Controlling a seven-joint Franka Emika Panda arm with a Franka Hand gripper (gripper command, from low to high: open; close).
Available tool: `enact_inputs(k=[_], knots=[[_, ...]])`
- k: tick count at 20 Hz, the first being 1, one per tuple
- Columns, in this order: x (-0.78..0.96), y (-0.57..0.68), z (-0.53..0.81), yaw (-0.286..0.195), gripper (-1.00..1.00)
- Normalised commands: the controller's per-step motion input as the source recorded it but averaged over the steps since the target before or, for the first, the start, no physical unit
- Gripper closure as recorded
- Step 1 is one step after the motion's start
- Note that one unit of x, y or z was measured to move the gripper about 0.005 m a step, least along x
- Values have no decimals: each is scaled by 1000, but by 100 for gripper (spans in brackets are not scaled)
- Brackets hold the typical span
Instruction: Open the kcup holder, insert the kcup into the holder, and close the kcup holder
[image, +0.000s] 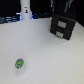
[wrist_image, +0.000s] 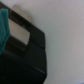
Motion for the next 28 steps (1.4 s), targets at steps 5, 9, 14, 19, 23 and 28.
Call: enact_inputs(k=[5,9,14,19,23,28], knots=[[-300,618,-309,-148,-100],[-296,540,-342,-159,-100],[-301,386,-384,-161,-100],[-368,211,-398,-158,-100],[-430,34,-460,-134,-100],[-432,77,-463,-121,-100]])
